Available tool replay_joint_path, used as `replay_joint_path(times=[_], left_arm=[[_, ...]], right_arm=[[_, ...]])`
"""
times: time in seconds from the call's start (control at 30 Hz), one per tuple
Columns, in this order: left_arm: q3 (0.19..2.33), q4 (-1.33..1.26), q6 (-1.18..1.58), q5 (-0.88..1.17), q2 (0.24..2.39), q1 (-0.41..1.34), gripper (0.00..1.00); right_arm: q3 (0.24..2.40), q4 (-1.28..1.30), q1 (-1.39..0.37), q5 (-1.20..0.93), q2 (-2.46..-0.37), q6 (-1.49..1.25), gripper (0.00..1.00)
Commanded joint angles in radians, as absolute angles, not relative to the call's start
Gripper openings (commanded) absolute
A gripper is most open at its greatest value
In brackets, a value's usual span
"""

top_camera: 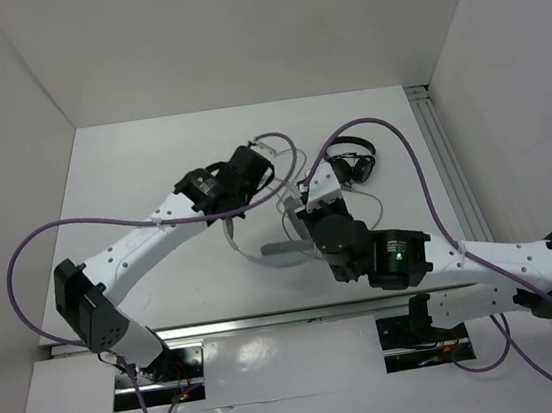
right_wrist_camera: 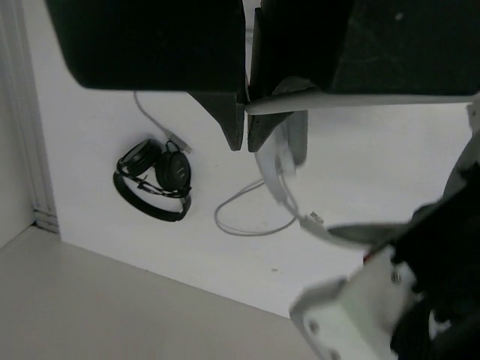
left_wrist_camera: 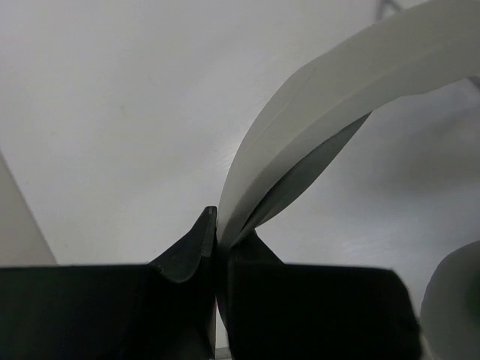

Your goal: Wrap the headphones

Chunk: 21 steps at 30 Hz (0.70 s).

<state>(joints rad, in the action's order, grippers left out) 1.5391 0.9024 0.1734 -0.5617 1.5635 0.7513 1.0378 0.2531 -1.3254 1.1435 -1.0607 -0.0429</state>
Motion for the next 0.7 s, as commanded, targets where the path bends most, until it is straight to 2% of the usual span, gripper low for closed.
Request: replay_joint_path(times=[0.0,0.23,0.5,0.67], left_arm=[[1.505,0.766,0.043,-0.425,1.470,0.837,0.00],[1.411,0.753,-0.015,-0.260,1.313,0.925,0.00],[1.431,0.794,-0.051,-0.017,1.187,0.956,0.00],[1.500,0.804,-0.026,-0.053,1.149,0.966,0.00]], right_arm=[[1.095,0.215,-1.284,1.121,-1.026,0.103,0.00],[1.095,0.204,-1.120,1.014,-0.999,0.121,0.00],[1.094,0.172,-0.950,0.809,-1.045,0.101,0.00],[1.094,0.172,-0.818,0.646,-1.109,0.055,0.00]])
